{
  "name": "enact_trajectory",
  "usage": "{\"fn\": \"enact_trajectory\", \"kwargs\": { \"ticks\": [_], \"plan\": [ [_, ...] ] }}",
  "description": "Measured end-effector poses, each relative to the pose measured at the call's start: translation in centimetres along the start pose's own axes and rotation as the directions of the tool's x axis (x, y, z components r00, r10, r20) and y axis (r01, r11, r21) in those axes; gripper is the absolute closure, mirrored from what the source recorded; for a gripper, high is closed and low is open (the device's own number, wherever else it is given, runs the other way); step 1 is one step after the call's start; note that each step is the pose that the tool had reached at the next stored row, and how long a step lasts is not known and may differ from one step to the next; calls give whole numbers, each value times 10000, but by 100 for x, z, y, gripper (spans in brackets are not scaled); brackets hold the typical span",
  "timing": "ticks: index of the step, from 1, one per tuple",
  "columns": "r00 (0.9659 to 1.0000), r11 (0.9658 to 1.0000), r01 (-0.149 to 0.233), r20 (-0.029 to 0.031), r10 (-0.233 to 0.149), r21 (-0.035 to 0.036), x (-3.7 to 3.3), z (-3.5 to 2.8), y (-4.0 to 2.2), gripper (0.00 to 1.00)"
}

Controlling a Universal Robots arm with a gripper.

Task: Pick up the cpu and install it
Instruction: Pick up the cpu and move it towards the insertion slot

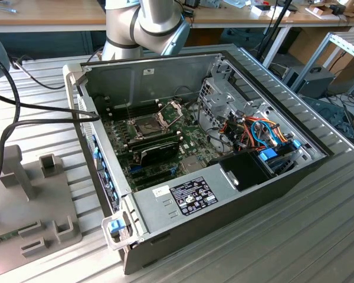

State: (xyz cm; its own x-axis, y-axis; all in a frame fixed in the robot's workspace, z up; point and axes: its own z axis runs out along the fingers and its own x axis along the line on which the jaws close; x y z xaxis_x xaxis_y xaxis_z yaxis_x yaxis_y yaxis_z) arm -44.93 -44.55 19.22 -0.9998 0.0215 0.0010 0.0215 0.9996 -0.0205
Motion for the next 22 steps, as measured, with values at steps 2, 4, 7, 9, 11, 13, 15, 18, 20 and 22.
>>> {"fn": "enact_trajectory", "kwargs": {
  "ticks": [2, 4, 7, 9, 11, 13, 15, 18, 20, 22],
  "plan": [
    [10000, 10000, 0, 0, 0, 0, 0, 0, 6, 38],
    [10000, 10000, 0, 0, 0, -1, 0, 0, 14, 38],
    [10000, 10000, 2, -1, -2, 0, 0, 0, 14, 38],
    [10000, 10000, 1, 0, -1, -1, 0, 0, 15, 38],
    [10000, 10000, 1, 0, -1, 0, 0, 0, 16, 38],
    [10000, 10000, 1, 0, -1, 0, 0, 0, 17, 38],
    [10000, 10000, 0, -1, 0, 0, 6, 0, 18, 38],
    [10000, 10000, 1, -1, -1, 0, 15, 0, 17, 38],
    [10000, 10000, 1, 0, -1, -1, 15, 0, 17, 38],
    [10000, 10000, 0, -1, 0, 0, 16, 0, 17, 38]
  ]
}}
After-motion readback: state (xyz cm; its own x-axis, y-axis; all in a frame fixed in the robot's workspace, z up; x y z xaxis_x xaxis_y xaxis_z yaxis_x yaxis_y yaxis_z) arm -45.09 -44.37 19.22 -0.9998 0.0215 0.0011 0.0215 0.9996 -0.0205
